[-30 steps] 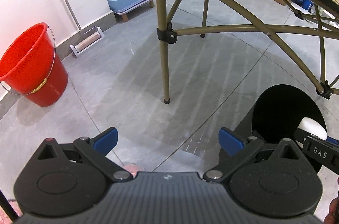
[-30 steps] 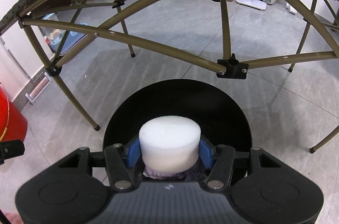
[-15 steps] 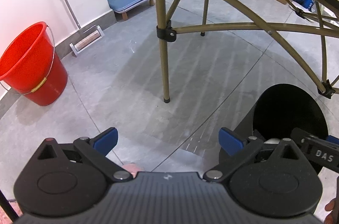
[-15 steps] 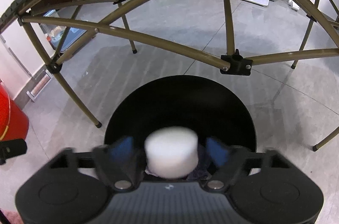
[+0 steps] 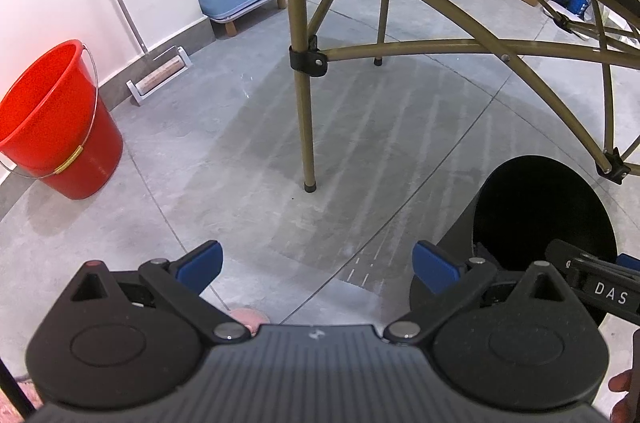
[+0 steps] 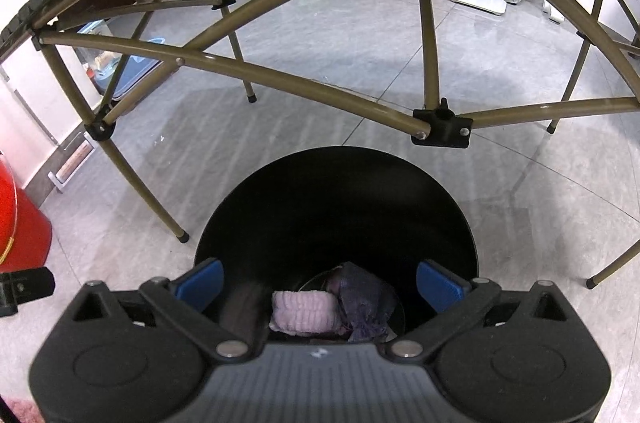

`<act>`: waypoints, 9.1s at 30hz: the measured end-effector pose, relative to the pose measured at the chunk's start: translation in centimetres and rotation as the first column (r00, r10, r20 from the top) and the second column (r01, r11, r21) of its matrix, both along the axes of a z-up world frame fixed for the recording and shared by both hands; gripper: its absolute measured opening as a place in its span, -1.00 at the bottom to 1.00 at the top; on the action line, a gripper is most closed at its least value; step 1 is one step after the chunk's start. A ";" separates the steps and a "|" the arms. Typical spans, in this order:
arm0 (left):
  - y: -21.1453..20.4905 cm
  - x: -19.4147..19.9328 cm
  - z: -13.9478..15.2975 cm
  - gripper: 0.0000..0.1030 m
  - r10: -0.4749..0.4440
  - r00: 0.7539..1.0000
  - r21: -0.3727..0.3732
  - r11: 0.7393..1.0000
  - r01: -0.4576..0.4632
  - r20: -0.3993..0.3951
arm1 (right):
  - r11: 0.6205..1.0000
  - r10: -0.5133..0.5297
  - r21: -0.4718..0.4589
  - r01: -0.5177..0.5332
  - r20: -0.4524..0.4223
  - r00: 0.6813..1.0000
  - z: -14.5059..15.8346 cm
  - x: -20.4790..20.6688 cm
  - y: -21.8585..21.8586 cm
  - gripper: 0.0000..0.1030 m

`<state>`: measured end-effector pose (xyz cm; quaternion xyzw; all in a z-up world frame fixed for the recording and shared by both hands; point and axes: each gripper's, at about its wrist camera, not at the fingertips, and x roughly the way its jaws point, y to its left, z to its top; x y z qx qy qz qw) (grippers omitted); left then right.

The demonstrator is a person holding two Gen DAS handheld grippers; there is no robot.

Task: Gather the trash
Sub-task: 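Open right gripper to drop the white foam cylinder into the bin, then raise both tools back over the table toward the remaining items, then close right gripper on the clear plastic bag, then lower left tool onto the yellow-white plush sheep and close on it, then carry the plush sheep and plastic bag off the table over the black bin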

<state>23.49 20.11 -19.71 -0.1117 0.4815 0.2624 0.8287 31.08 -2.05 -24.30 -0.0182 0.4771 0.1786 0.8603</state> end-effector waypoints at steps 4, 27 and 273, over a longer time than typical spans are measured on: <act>-0.1 -0.1 0.2 1.00 -0.001 1.000 0.000 1.000 0.001 0.005 | 1.000 0.004 0.000 -0.004 0.002 1.000 0.0 0.0 0.0 1.00; -3.4 -0.2 4.6 1.00 -0.056 0.975 0.043 0.998 0.048 0.214 | 1.000 -0.015 0.024 0.011 0.151 0.988 5.2 -1.5 -3.5 1.00; -10.9 -4.7 2.0 -0.01 -0.382 0.916 0.114 0.922 0.369 0.122 | 0.998 0.040 -0.054 -0.034 0.103 0.994 6.5 -10.2 -12.6 -0.34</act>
